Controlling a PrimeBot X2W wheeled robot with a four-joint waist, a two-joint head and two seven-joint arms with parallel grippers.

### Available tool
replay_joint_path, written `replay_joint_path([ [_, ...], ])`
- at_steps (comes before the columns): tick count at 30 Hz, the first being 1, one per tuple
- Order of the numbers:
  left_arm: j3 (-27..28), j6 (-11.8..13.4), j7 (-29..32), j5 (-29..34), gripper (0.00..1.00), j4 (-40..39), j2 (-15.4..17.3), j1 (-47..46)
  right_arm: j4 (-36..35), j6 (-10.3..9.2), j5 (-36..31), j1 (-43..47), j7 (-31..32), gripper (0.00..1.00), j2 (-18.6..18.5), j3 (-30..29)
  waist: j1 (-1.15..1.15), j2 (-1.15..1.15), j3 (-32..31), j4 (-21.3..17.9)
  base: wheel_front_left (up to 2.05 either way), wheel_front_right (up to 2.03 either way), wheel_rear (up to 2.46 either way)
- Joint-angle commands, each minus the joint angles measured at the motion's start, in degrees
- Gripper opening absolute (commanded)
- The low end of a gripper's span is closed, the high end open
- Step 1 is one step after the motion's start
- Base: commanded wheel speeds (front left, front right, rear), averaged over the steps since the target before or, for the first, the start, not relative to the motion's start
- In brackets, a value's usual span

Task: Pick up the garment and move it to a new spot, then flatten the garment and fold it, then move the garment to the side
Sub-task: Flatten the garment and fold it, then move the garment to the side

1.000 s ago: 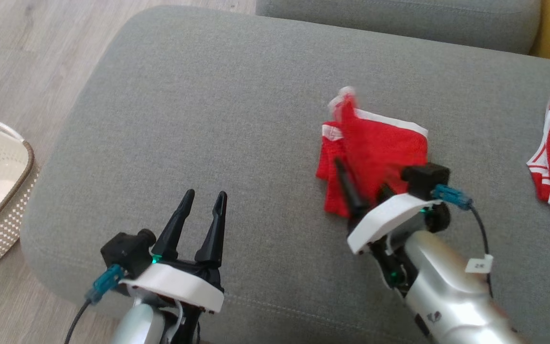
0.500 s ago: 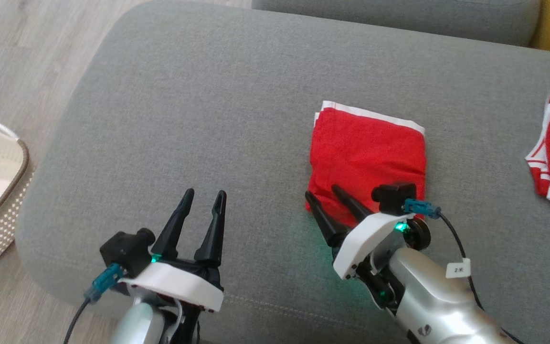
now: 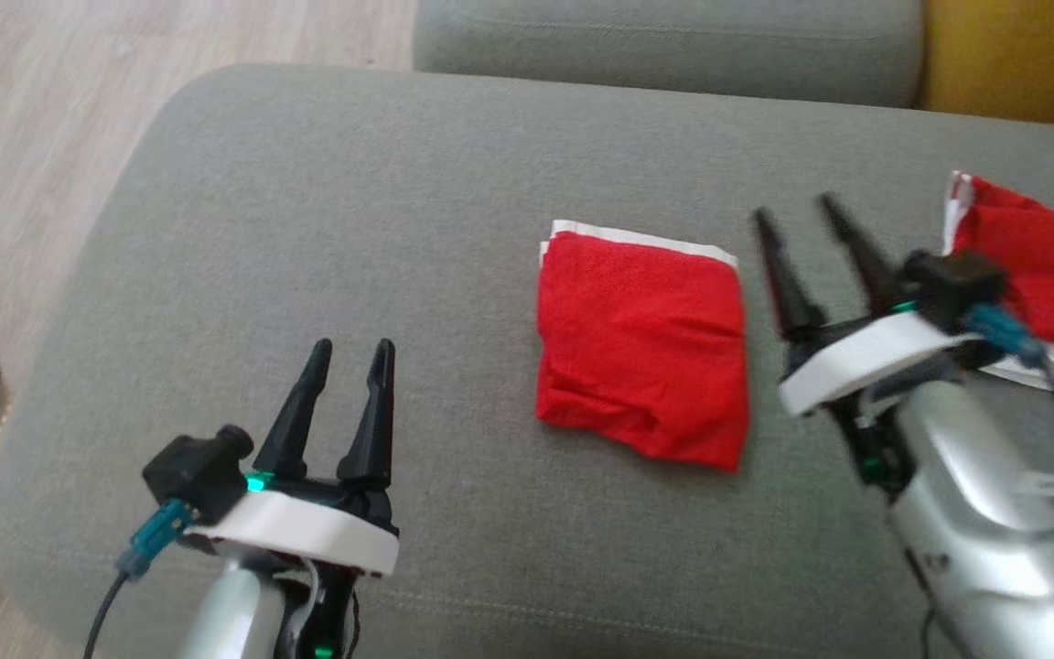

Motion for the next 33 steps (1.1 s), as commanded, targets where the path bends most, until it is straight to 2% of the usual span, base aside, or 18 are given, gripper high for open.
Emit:
replay_joint_path([
  [1, 2.69, 0.2, -0.45, -0.27, 1.0, -2.55, 0.19, -1.84, -6.06, 0.37, -6.52, 2.26, -0.73, 1.0, -0.43, -5.29, 0.0, 0.0, -0.82, -1.68, 0.0, 0.0, 0.0],
  [3, 3.31, 0.25, -0.45, -0.29, 1.0, -2.78, 0.19, -1.97, -10.33, 0.37, -12.32, 5.41, -0.75, 1.0, -0.14, -10.84, 0.0, 0.0, -0.77, -2.47, 0.0, 0.0, 0.0],
  [6, 4.06, 0.21, -0.45, -0.15, 1.0, -2.91, 0.19, -1.86, -16.28, 0.37, -19.63, 10.83, -0.76, 1.0, 2.3, -17.85, 0.0, 0.0, -0.75, -3.6, 0.0, 0.0, 0.0],
  [10, 4.22, -0.02, -0.45, 0.17, 1.0, -2.44, 0.19, -1.04, -21.74, 0.37, -27.35, 17.03, -0.76, 1.0, 5.26, -23.11, 0.0, 0.0, -0.75, -4.86, 0.0, 0.0, 0.0],
  [13, 4.22, -0.21, -0.45, 0.83, 1.0, -2.01, 0.19, -0.34, -24.56, 0.37, -30.02, 20.08, -0.77, 1.0, 6.82, -25.85, 0.0, 0.0, -0.68, -5.57, 0.0, 0.0, 0.0],
  [17, 3.97, -0.39, -0.45, 1.43, 1.0, -1.17, 0.19, 0.88, -25.88, 0.37, -32.45, 22.53, -0.77, 1.0, 7.63, -26.41, 0.0, 0.0, -0.47, -6.41, 0.0, 0.0, 0.0],
  [27, 3.74, -0.66, -0.45, 1.93, 1.0, -1.68, 0.19, 0.53, -26.34, 0.37, -32.03, 22.87, -0.77, 1.0, 7.93, -26.01, 0.0, 0.0, 0.44, -6.79, 0.0, 0.0, 0.0],
  [33, 2.47, -0.88, -0.45, 2.15, 1.0, -0.96, 0.19, -0.3, -22.08, 0.37, -30.87, 20.52, -0.12, 1.0, 7.94, -24.51, 0.0, 0.0, 2.12, -5.99, 0.0, 0.0, 0.0],
])
